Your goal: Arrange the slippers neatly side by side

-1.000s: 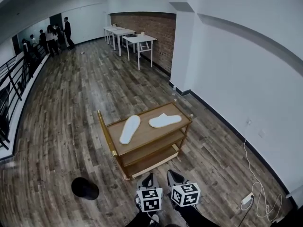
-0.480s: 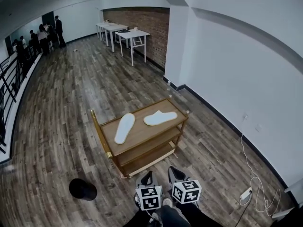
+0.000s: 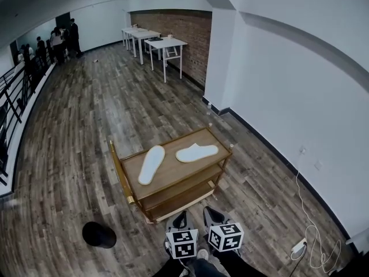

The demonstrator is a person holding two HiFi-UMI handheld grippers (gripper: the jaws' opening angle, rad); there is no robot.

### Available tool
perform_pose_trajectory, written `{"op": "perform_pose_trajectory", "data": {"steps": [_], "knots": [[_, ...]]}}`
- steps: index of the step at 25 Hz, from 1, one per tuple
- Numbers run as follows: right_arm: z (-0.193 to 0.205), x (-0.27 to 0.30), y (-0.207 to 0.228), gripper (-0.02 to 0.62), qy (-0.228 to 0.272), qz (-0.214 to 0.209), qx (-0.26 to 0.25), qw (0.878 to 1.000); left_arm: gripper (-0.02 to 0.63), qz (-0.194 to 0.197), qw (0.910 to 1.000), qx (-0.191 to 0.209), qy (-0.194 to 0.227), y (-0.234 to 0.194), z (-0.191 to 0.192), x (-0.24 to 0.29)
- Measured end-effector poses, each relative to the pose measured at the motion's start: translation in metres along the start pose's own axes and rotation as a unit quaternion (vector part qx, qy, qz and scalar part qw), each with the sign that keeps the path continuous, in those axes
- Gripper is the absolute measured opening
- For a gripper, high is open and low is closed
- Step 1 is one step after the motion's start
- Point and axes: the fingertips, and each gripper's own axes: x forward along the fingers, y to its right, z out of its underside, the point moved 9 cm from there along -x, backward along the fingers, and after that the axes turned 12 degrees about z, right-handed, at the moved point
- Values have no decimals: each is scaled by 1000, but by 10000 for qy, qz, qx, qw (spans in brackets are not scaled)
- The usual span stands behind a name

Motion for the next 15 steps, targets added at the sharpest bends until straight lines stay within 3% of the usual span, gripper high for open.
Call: {"op": "perform_pose_trajectory", "data": {"steps": [15], "knots": [[-48, 71, 43, -2, -70, -600, -253, 9979, -2, -585, 9979, -259, 112, -5, -38, 70]]}}
